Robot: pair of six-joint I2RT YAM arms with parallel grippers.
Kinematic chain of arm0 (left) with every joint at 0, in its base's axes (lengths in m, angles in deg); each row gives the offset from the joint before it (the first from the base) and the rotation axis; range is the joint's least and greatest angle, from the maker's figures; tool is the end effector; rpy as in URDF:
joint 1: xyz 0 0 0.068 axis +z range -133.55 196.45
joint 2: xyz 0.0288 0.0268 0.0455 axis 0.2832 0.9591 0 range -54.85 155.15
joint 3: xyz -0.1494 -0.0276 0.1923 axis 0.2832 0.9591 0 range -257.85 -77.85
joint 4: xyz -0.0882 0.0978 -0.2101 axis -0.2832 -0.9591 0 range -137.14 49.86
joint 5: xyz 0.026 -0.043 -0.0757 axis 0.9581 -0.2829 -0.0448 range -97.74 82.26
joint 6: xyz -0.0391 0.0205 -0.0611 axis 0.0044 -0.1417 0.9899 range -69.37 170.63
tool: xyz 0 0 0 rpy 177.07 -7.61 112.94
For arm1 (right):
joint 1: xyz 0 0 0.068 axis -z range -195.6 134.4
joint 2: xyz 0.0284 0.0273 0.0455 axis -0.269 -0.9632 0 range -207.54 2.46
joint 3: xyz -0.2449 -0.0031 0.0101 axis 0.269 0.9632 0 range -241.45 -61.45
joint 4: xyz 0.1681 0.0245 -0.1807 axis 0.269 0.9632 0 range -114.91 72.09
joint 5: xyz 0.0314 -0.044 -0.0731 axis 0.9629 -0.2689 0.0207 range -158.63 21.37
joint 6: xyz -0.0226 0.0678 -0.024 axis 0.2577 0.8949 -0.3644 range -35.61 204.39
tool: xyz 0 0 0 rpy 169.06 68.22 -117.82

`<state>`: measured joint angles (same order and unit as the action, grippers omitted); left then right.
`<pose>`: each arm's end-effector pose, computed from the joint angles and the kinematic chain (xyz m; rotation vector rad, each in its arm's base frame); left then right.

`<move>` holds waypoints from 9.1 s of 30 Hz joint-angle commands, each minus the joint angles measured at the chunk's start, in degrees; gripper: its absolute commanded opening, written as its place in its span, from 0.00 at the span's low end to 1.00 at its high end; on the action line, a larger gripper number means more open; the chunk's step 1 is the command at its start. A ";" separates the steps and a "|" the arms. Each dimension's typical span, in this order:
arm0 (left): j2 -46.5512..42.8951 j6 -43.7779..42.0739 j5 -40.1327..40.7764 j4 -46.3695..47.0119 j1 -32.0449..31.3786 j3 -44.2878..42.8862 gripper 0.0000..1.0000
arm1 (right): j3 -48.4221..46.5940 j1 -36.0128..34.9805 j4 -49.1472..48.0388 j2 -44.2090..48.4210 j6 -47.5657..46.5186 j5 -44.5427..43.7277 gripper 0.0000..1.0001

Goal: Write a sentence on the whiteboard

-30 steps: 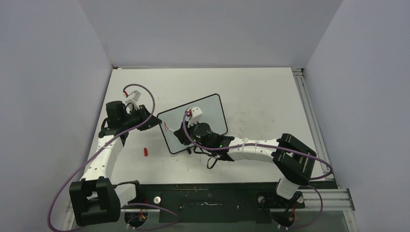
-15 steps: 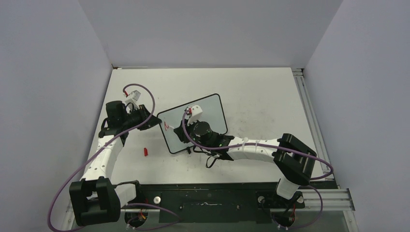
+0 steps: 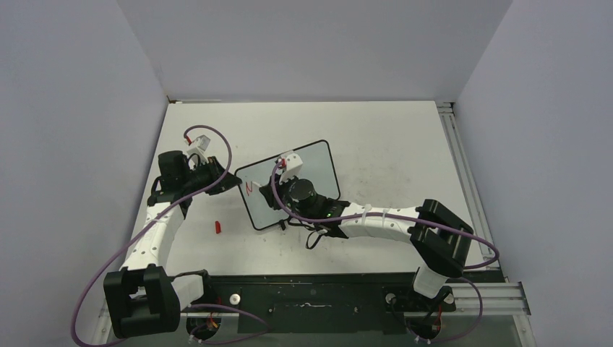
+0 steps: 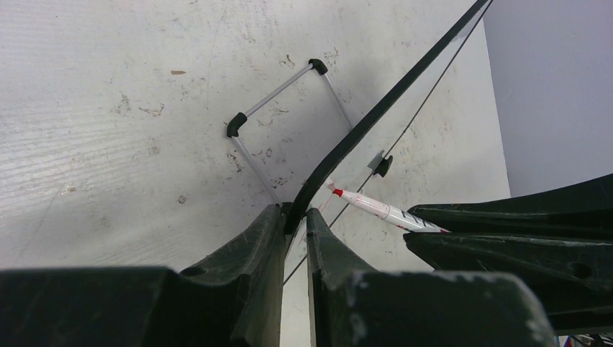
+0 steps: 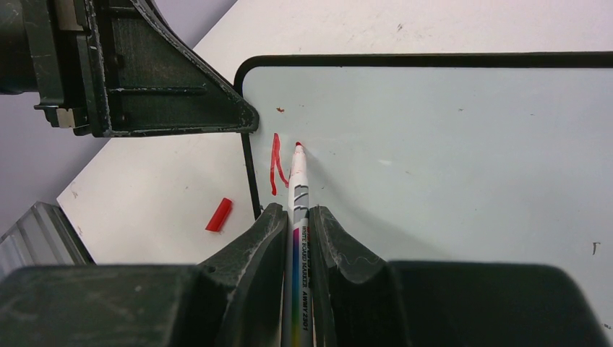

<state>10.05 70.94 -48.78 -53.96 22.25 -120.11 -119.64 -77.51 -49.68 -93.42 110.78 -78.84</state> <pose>0.2570 -0.0158 0.2206 -0.0896 2.1723 -0.9294 0.1966 0.3444 0.2236 -0.4481 1.8400 0.9271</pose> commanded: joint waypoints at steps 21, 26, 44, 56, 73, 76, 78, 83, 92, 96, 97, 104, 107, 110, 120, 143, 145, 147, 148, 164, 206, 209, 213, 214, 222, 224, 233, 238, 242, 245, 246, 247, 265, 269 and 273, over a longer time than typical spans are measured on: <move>-0.79 -0.18 -0.22 1.35 0.26 -1.41 0.10 | 3.16 -1.02 -1.50 7.07 -0.98 -0.30 0.05; -0.73 -0.19 -0.22 1.39 0.26 -1.40 0.10 | 3.04 -1.02 -1.57 5.91 -0.90 0.06 0.05; -0.74 -0.30 -0.31 1.31 0.27 -1.51 0.10 | 0.72 -0.89 -1.96 1.98 -0.91 1.38 0.05; -0.69 -0.43 -0.32 1.21 0.31 -1.60 0.10 | 1.00 -0.93 -1.50 1.46 -0.77 0.45 0.05; -0.93 -0.46 -0.49 1.17 0.31 -1.60 0.10 | 1.86 -0.60 -0.80 0.37 -0.09 -0.49 0.05; -1.09 -0.50 -0.49 1.17 0.31 -1.59 0.10 | 2.17 -0.58 -0.72 0.62 0.03 -0.83 0.05; -1.16 -0.46 -0.48 1.18 0.34 -1.51 0.10 | 2.48 -0.57 -0.63 0.96 0.19 -1.41 0.05; -1.20 -0.45 -0.47 1.17 0.28 -1.55 0.10 | 3.66 -0.58 -0.32 2.24 0.29 -3.19 0.05; -1.25 -0.43 -0.48 1.20 0.31 -1.51 0.10 | 4.49 -0.48 0.25 4.04 0.16 -5.51 0.05; -1.20 -0.45 -0.48 1.17 0.27 -1.46 0.10 | 4.08 -0.49 -0.15 4.23 -0.07 -5.61 0.05; -1.26 -0.45 -0.51 1.17 0.32 -1.50 0.10 | 4.06 -0.49 -0.32 4.26 -0.11 -5.60 0.05; -1.12 -0.41 -0.49 1.24 0.27 -1.51 0.10 | 3.23 -0.40 -0.96 4.56 -0.80 -5.72 0.05; -1.20 -0.46 -0.58 1.26 0.31 -1.51 0.10 | 2.88 -0.40 -1.14 4.66 -1.08 -5.61 0.05; -1.15 -0.46 -0.57 1.31 0.26 -1.51 0.10 | 2.40 -0.40 -1.27 4.38 -1.37 -5.30 0.05; -1.14 -0.36 -0.78 1.26 0.31 -1.50 0.10 | 1.20 -0.40 -2.51 2.55 -1.59 -3.45 0.05; -1.06 -0.36 -0.91 1.37 0.27 -1.51 0.10 | 1.59 -0.93 -2.49 0.24 -0.01 -1.09 0.05; -1.15 -0.32 -0.85 1.35 0.33 -1.51 0.10 | 2.06 -1.01 -2.47 0.33 0.21 -1.14 0.05; -1.12 -0.36 -0.82 1.34 0.31 -1.51 0.10 | 2.49 -1.15 -2.39 0.49 0.40 -1.25 0.05; -1.15 -0.30 -0.83 1.34 0.27 -1.51 0.10 | 2.74 -1.23 -2.31 0.58 0.61 -1.27 0.05; -1.34 -0.32 -0.80 1.34 0.34 -1.43 0.10 | 5.84 -1.90 -1.57 2.22 1.63 -4.37 0.05; -1.30 -0.72 -0.42 1.08 0.27 -1.51 0.10 | 2.40 -1.64 -2.28 4.44 -2.38 -6.22 0.05; -1.36 -0.72 -0.40 1.11 0.26 -1.51 0.10 | 2.39 -1.40 -2.37 4.02 -2.14 -6.34 0.05; -1.27 -0.80 -0.43 1.00 0.27 -1.50 0.10 | 2.30 -1.11 -2.60 3.62 -2.13 -6.32 0.05; -1.27 -0.80 -0.42 0.99 0.23 -1.51 0.10 | 2.36 -0.99 -2.71 3.60 -2.06 -6.32 0.05; -1.24 -0.80 -0.39 1.00 0.27 -1.51 0.10 | 1.96 -0.67 -3.28 3.05 -1.96 -5.77 0.05; -1.24 -0.82 -0.43 1.00 0.22 -1.48 0.10 | 1.86 -0.58 -3.38 2.93 -1.96 -5.77 0.05; -1.03 -0.80 -0.45 1.00 0.31 -1.54 0.10 | 2.34 -0.23 -2.84 2.13 -1.37 -6.08 0.05; -1.13 -0.82 -0.54 1.01 0.19 -1.60 0.10 | 3.59 -0.23 -2.37 2.41 -0.67 -6.39 0.05; -1.29 -0.80 -0.61 1.04 0.23 -1.51 0.10 | 5.69 -0.40 -2.17 3.63 0.37 -6.84 0.05; -1.41 -0.80 -0.58 1.04 0.18 -1.51 0.10 | 6.67 -0.40 -2.08 4.23 0.88 -6.99 0.05; -1.39 -0.80 -0.61 1.00 0.19 -1.51 0.10 | 6.95 -0.40 -2.02 4.34 1.00 -7.01 0.05; -1.37 -0.80 -0.55 1.06 0.23 -1.49 0.10 | 7.23 -0.53 -2.01 4.46 1.17 -7.06 0.05; -1.46 -0.76 -0.51 1.00 0.18 -1.42 0.10 | 9.00 -1.11 -1.24 5.55 1.99 -8.17 0.05; -1.56 -0.72 -0.51 0.99 0.19 -1.40 0.10 | 8.49 -1.11 -1.21 5.53 1.64 -8.36 0.05; -1.53 -0.72 -0.50 0.99 0.21 -1.41 0.10 | 7.57 -0.95 -1.15 5.58 1.06 -8.56 0.05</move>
<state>9.88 70.33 -48.32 -54.09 22.25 -120.11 -111.40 -78.69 -51.48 -89.81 112.34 -84.92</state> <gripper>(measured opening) 0.123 0.152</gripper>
